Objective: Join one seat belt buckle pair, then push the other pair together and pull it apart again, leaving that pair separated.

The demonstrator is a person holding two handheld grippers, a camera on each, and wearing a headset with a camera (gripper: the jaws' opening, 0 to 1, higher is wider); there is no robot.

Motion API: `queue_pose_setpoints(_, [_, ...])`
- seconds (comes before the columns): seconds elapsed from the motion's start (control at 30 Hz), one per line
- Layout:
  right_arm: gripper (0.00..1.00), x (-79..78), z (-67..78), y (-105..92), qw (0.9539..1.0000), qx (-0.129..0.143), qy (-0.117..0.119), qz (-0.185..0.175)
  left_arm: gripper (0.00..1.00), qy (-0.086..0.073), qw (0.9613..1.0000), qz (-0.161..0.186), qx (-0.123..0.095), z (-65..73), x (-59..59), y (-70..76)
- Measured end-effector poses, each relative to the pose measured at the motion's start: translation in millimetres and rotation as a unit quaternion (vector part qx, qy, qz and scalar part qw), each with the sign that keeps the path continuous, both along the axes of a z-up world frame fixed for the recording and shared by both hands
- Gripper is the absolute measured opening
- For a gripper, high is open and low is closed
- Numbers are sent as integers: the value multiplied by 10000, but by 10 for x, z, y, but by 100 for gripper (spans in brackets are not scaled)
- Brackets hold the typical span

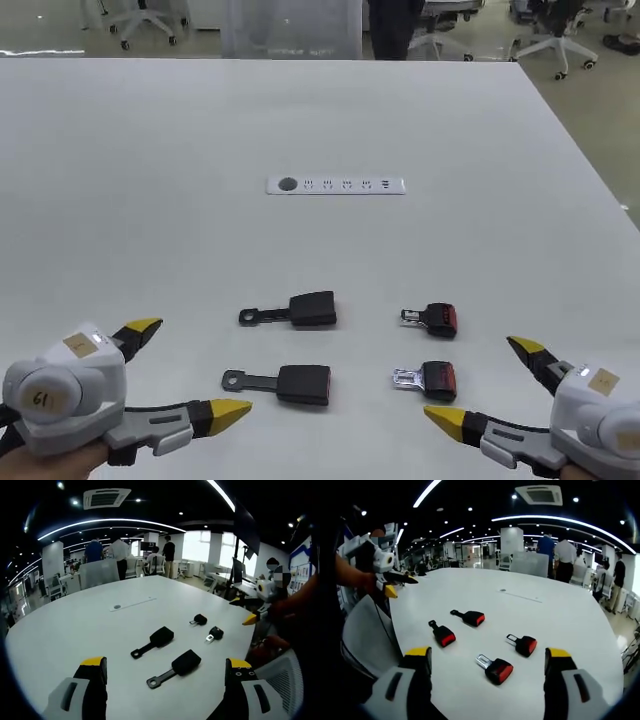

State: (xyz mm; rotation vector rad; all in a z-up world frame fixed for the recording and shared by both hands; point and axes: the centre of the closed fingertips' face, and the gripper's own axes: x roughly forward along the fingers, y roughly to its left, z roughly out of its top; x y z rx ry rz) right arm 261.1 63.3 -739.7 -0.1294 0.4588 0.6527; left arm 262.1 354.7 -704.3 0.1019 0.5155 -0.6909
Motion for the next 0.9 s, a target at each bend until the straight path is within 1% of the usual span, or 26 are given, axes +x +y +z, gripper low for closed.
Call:
queue_pose_setpoints(0.13, [95,-10,-16,-12,10000,9,25,-34,100,15,10000,9,32,-11,-12,-5])
queue_pose_setpoints(0.33, [95,-31,-57,0,10000,2,70,-42,100,52,10000,48,-10,-5,-17,-19])
queue_pose_setpoints(0.67, [95,-48,-107,9,9999,-2,146,-56,100,91,10000,-1,18,-16,-22,-47])
queue_pose_setpoints(0.9, [95,-47,-114,-4,9998,1,138,-113,100,116,9999,-4,7,-36,-14,-41])
